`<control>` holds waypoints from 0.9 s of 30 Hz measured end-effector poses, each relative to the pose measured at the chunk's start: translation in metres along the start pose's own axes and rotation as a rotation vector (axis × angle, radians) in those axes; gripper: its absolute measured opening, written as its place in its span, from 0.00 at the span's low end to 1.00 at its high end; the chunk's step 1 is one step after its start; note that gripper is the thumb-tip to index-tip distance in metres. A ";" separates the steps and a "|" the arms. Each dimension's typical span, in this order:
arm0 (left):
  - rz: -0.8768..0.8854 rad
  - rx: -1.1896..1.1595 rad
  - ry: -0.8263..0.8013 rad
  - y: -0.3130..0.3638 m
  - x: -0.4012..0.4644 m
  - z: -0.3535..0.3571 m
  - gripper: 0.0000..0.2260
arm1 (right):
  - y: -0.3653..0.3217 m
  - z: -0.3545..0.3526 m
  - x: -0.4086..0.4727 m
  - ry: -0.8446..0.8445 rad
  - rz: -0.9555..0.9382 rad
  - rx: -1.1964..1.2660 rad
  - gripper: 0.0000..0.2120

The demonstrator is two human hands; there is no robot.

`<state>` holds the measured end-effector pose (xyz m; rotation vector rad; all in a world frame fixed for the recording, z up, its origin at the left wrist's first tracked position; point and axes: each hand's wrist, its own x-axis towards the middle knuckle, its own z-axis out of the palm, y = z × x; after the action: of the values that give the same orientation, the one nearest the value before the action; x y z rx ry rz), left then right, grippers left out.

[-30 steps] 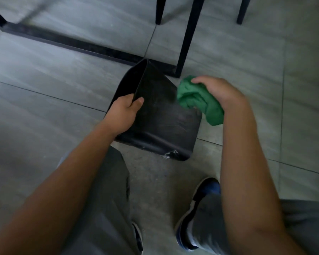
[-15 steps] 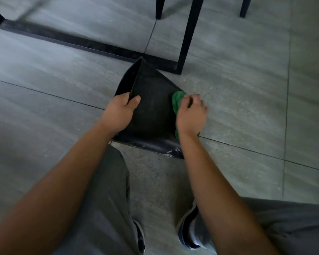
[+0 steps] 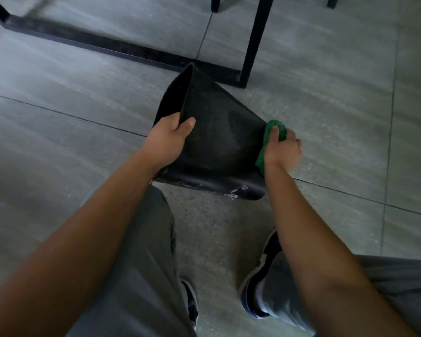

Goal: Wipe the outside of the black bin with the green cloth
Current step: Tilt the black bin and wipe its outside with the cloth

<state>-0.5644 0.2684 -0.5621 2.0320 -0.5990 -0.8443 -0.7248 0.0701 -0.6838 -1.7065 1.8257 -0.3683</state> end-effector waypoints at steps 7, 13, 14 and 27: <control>0.109 0.169 0.040 0.000 -0.003 0.007 0.11 | -0.109 0.019 -0.100 0.036 -0.622 0.218 0.23; 0.025 0.117 0.032 -0.003 -0.014 0.000 0.13 | -0.053 0.022 -0.027 0.082 -0.337 0.057 0.24; 0.026 0.116 0.026 -0.001 -0.015 0.001 0.14 | -0.035 0.017 -0.009 0.054 -0.166 0.061 0.24; 0.029 0.149 0.047 0.003 -0.028 0.001 0.14 | -0.033 0.015 -0.027 -0.020 -0.282 0.240 0.24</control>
<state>-0.5840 0.2849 -0.5509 2.1657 -0.6812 -0.7520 -0.6894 0.0944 -0.6695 -1.7892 1.4608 -0.6560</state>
